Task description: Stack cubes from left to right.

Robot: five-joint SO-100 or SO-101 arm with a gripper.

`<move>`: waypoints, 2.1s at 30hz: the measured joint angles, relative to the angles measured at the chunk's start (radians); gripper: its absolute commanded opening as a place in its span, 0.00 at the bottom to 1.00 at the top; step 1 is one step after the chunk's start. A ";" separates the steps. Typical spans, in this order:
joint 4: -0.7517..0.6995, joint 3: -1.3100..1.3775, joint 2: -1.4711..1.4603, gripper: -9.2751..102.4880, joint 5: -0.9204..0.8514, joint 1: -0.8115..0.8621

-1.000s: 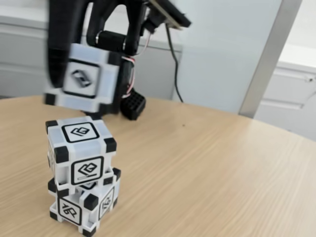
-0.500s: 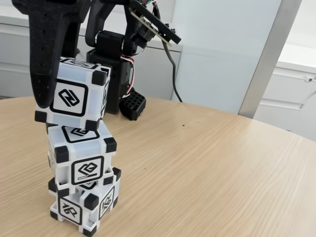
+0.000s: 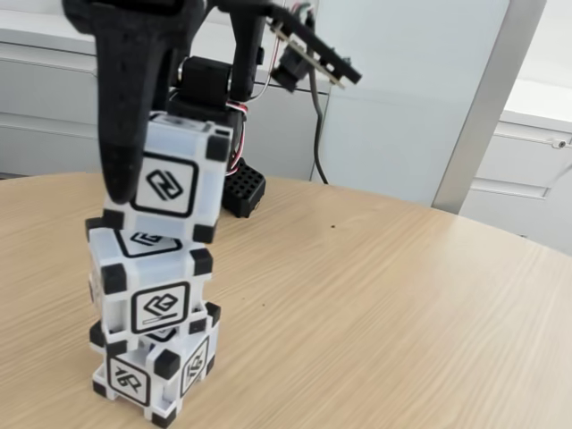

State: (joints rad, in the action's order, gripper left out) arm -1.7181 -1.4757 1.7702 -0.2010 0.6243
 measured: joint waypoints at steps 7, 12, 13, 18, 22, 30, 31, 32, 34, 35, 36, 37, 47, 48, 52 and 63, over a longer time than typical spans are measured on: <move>0.000 0.000 0.000 0.23 0.005 -0.003; 0.000 0.000 0.000 0.23 0.011 -0.005; 0.000 0.000 0.000 0.23 0.017 -0.005; 0.023 0.049 -0.003 0.23 0.049 -0.005; 0.023 0.055 -0.003 0.23 0.049 -0.005; 0.026 0.058 -0.003 0.23 0.028 -0.005; 0.026 0.058 -0.003 0.23 0.028 -0.005; 0.026 0.058 -0.003 0.24 0.028 -0.002; 0.026 0.058 -0.003 0.25 0.028 -0.002; 0.026 0.058 -0.003 0.27 0.028 -0.002; 0.026 0.058 -0.003 0.28 0.023 -0.002; 0.026 0.058 -0.003 0.29 0.021 -0.002; 0.031 0.061 -0.003 0.35 0.015 -0.002; 0.031 0.061 -0.003 0.35 0.015 -0.002; 0.032 0.061 -0.003 0.35 0.015 -0.002; 0.031 0.077 -0.003 0.34 0.052 -0.002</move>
State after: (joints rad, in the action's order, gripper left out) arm -1.6874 -1.3990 1.7671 -0.1488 0.6228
